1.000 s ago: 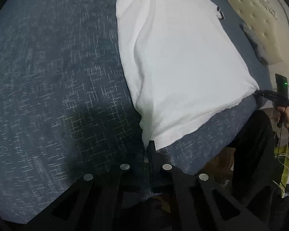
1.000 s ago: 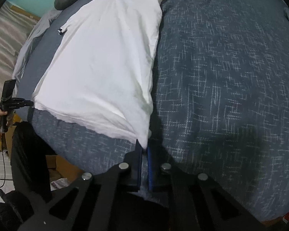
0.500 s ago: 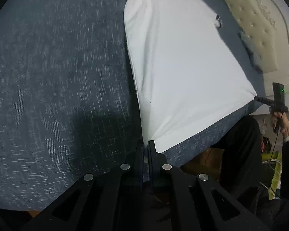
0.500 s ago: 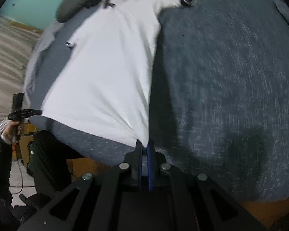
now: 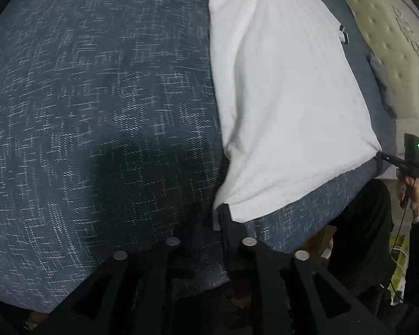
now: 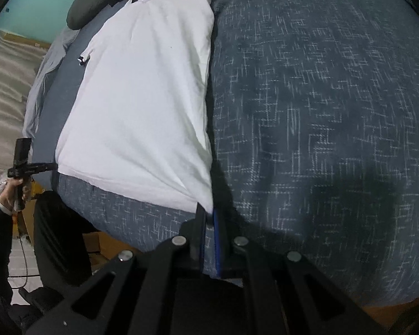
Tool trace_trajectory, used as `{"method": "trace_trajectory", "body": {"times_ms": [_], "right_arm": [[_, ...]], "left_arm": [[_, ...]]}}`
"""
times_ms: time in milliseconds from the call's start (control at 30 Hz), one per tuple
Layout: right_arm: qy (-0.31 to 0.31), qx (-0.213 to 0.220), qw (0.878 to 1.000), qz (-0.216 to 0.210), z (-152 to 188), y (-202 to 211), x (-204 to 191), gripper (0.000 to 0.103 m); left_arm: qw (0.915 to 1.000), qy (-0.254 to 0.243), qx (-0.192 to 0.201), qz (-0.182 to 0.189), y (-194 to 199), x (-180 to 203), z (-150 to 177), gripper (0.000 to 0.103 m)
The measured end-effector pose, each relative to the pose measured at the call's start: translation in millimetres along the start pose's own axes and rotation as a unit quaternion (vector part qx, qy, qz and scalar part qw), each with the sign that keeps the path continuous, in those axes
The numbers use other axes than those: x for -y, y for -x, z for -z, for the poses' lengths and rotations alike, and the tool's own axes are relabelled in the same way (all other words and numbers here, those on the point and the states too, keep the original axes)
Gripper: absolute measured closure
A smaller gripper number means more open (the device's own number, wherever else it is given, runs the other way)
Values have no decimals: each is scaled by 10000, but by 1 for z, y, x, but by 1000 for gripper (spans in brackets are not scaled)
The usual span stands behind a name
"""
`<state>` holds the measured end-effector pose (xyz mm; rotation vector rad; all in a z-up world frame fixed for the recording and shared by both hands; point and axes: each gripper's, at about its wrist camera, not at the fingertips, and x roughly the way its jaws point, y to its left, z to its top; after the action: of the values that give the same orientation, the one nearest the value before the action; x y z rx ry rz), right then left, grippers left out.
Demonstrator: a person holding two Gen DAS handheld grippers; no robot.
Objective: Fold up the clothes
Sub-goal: 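Pull the hem with both tools to straighten the shirt body, then release the hem with both tools and lift them above the shirt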
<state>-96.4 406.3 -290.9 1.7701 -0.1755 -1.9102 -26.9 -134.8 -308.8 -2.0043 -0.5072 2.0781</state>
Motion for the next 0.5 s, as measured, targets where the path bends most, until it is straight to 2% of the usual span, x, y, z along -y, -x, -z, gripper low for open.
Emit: {"method": "trace_trajectory", "body": {"times_ms": [33,100,167,200,333,500], "right_arm": [[28,5,10000,-29,0,1,-1,97],[106,0,9999,-47,1,2,-4,92],[92,-35,9999,-123,4,4,-4,77],[75,-51,9998,-156,6,6,-3,75],[61,-27,9996,-257,8,20,6,74],[-255,509,9983,-158,-14,49,25,74]], "left_arm": [[10000,19,21,-3,2,-1,0,84],[10000,44,72,-17,8,-1,-1,75],[9999,48,143,-75,18,-2,-2,71],[9997,37,197,-108,24,-1,-2,71],[9982,15,551,-216,55,1,-14,71],[9922,-33,1169,-438,91,5,-41,71]]}}
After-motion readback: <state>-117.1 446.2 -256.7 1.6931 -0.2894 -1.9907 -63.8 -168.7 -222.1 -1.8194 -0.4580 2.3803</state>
